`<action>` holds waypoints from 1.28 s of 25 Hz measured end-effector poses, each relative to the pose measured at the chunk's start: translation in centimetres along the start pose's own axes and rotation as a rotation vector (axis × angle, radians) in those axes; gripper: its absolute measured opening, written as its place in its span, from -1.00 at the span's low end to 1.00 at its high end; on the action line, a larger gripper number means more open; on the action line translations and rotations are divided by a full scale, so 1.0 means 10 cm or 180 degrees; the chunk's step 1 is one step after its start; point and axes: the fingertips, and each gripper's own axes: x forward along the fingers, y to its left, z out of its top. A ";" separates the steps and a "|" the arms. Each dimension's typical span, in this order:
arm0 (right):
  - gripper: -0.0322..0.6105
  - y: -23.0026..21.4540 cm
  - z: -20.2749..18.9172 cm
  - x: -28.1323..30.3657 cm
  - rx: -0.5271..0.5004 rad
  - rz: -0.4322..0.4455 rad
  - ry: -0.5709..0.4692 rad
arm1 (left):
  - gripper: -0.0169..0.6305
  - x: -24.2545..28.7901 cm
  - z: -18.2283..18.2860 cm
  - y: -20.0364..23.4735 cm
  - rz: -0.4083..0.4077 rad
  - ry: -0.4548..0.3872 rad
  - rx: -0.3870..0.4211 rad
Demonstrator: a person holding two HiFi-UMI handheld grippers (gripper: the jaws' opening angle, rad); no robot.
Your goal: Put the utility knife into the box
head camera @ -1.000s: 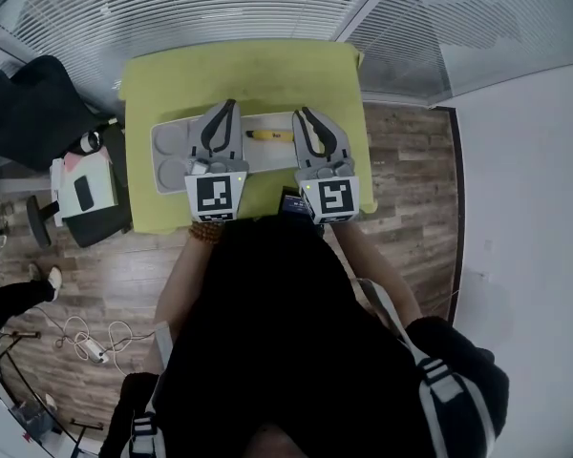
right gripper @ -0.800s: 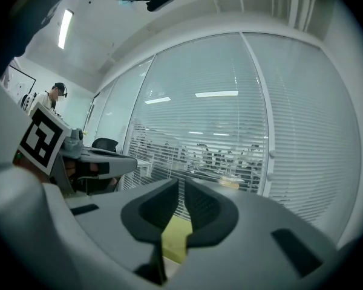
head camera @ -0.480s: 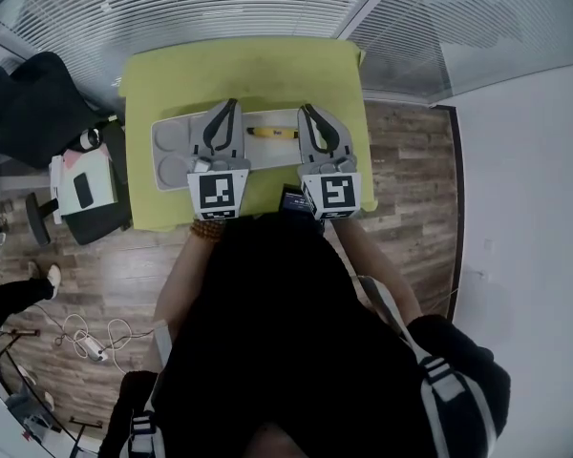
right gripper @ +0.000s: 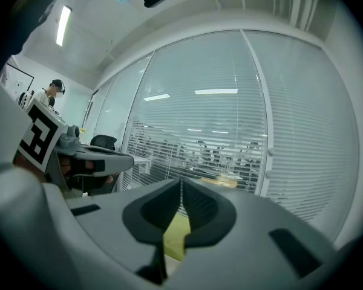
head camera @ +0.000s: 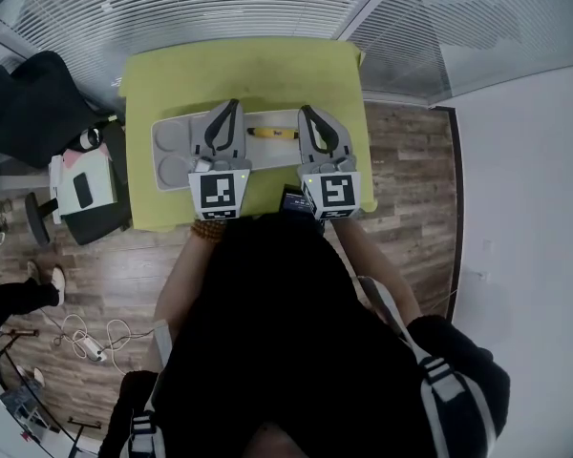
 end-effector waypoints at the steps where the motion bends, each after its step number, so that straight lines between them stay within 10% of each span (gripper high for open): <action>1: -0.87 0.00 -0.01 0.00 0.0000 -0.0001 0.0005 | -0.91 0.00 0.00 0.00 0.0000 0.0002 0.0005; 32: -0.91 0.02 -0.21 0.02 0.0041 0.0041 0.0208 | -0.91 -0.03 -0.13 0.01 -0.0029 0.0097 -0.0002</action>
